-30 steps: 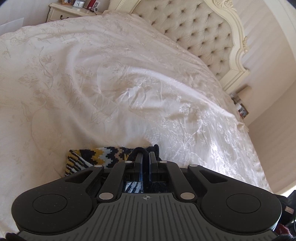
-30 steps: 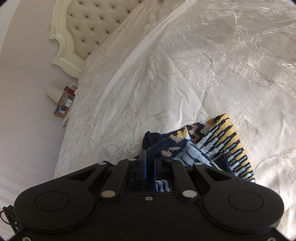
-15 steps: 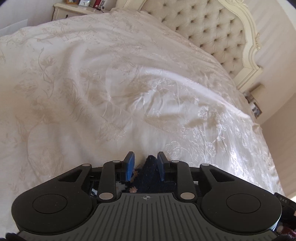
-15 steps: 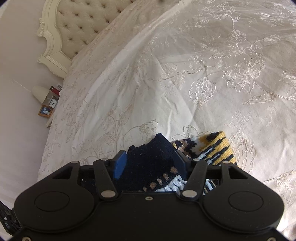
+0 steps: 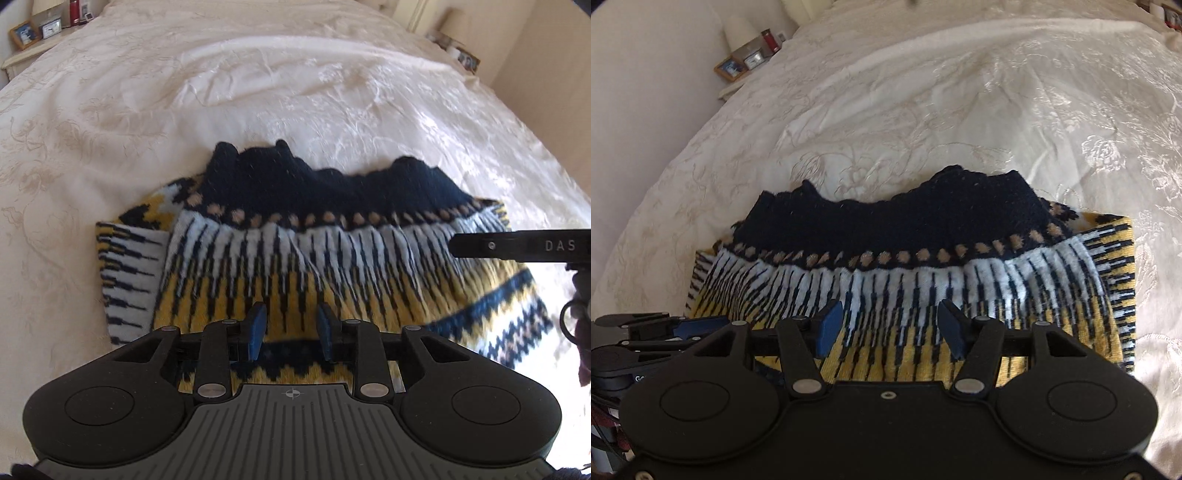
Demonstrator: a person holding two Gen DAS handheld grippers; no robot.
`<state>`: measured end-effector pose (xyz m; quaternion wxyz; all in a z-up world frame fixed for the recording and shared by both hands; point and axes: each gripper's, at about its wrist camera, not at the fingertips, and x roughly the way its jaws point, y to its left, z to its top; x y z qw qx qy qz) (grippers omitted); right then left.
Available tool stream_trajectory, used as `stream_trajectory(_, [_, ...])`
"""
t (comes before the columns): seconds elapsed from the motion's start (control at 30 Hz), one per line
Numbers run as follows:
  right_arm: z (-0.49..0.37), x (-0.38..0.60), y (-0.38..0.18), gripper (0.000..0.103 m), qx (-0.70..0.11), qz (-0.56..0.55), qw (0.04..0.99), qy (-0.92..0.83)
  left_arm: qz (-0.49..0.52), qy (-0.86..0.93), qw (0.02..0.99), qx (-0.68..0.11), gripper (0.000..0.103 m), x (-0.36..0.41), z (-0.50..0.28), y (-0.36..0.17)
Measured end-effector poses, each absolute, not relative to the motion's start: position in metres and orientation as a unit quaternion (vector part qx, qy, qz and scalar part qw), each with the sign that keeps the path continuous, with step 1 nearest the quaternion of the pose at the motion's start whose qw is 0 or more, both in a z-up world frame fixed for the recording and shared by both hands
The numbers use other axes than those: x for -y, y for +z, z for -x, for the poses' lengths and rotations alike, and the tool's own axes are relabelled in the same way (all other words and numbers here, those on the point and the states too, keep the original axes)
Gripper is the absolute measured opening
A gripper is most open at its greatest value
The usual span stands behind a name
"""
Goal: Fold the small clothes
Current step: 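Lay the hem over the collar and open both tools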
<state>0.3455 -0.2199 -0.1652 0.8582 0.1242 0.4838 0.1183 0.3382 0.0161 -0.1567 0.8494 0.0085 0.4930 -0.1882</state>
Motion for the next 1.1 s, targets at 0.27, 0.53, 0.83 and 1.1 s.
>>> stream_trajectory(0.27, [-0.344, 0.21, -0.179, 0.063, -0.508, -0.037, 0.851, 0.124, -0.063, -0.15, 0.84, -0.519, 0.029, -0.028, -0.332, -0.175])
stream_trajectory(0.53, [-0.356, 0.244, -0.203, 0.062, -0.535, 0.027, 0.841, 0.078, -0.054, -0.142, 0.835, -0.529, 0.029, -0.035, -0.333, -0.18])
stream_trajectory(0.83, [-0.365, 0.251, -0.212, 0.064, -0.538, 0.02, 0.84, 0.068, -0.038, -0.121, 0.829, -0.544, 0.03, -0.032, -0.34, -0.182])
stream_trajectory(1.1, [-0.363, 0.256, -0.21, 0.064, -0.536, 0.017, 0.84, 0.08, -0.051, -0.107, 0.832, -0.542, 0.03, -0.026, -0.338, -0.183])
